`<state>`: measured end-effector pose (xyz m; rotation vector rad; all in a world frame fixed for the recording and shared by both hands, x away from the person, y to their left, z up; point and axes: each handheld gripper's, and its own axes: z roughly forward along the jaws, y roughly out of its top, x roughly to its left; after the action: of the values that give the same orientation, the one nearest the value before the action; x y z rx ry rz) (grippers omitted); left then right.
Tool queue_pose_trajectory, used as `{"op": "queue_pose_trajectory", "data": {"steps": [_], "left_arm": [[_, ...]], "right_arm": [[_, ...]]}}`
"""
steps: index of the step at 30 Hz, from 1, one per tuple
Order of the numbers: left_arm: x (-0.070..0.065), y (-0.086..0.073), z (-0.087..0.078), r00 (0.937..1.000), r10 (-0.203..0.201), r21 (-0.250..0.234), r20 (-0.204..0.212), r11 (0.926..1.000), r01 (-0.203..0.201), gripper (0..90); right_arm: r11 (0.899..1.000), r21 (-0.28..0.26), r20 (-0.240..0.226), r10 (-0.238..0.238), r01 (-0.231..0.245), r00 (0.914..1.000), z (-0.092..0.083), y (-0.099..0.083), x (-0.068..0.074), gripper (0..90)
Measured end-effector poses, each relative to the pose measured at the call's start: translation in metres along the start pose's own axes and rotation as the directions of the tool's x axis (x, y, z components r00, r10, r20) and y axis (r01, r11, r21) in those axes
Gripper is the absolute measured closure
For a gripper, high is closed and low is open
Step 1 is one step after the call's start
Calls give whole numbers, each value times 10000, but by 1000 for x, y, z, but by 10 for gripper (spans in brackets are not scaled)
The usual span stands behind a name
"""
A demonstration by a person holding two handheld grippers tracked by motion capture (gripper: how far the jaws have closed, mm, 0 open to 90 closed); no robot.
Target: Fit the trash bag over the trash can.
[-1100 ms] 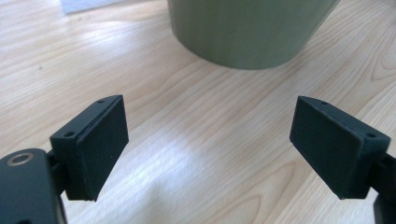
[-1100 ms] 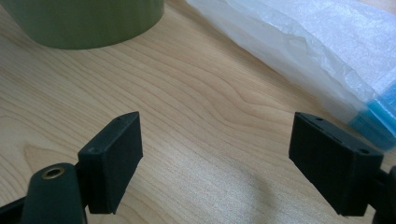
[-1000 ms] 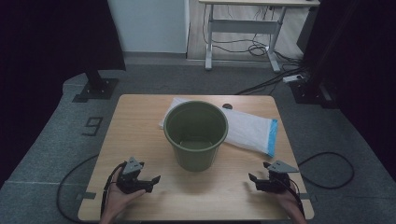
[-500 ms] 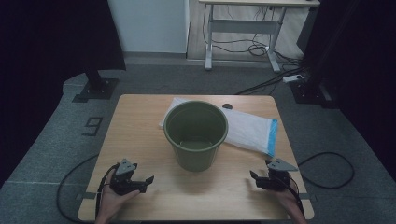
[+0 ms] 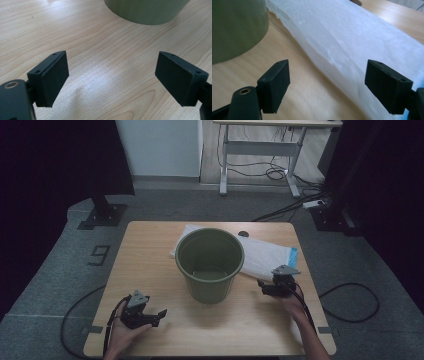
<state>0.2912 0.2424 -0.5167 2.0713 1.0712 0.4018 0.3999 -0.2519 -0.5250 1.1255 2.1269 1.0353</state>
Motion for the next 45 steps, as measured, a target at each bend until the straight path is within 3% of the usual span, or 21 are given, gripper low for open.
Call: {"op": "queue_pose_trajectory", "data": {"steps": [4, 5, 10, 12, 15, 19, 21, 22, 23, 26, 35, 41, 45], "left_arm": [[3, -3, 1, 9997, -250, -81, 9, 9997, 250, 125], [4, -3, 3, 9997, -264, 2, -15, 9997, 264, 126], [3, -4, 6, 9996, -265, 122, -8, 9996, 265, 127], [3, -4, 7, 9997, -235, 179, -86, 9996, 237, 129], [3, -5, 6, 9995, -130, 146, -303, 9998, 135, 139], [3, -6, 2, 9993, -168, -71, -342, 9998, 165, 140], [4, -6, 2, 9993, -244, -94, -286, 9997, 241, 140], [4, -6, 3, 9993, -258, -80, -260, 9996, 256, 140], [5, -6, 5, 9994, -223, -27, -248, 9997, 222, 140], [6, -5, 7, 9995, -93, 66, -307, 9999, 95, 140], [9, -5, 9, 9995, -111, 105, -285, 9999, 114, 142], [3, -7, 10, 9995, 103, 342, -284, 9994, -93, 141], [4, -8, 9, 9994, 15, 311, -337, 9995, -4, 141]], "right_arm": [[9997, -43, -251, -247, 246, 9994, 17, 0, -2, 226], [9989, 367, -222, -293, 301, 9993, 25, 1, -4, 217], [9984, 507, -123, -259, 265, 9996, 34, 0, -6, 248], [9965, 740, -150, -370, 380, 9992, 39, -1, -6, 322], [9960, 852, -147, -264, 276, 9995, 42, -3, -7, 354], [9963, 859, -134, 108, -96, 9999, 41, -4, -14, 465], [9935, 892, -538, 754, -704, 9957, 40, -6, -21, 632], [9935, 892, -538, 754, -704, 9957, 40, -6, -21, 632], [9930, 883, -453, 825, -783, 9956, 39, -7, -23, 731], [9925, 972, -470, 785, -736, 9958, 37, -7, -24, 831], [9947, 826, -453, 656, -617, 9968, 26, -12, -24, 880], [9955, 461, -459, 845, -824, 9954, 4, -18, -28, 880], [9946, 415, -444, 972, -953, 9943, -7, -25, -30, 880]]}}
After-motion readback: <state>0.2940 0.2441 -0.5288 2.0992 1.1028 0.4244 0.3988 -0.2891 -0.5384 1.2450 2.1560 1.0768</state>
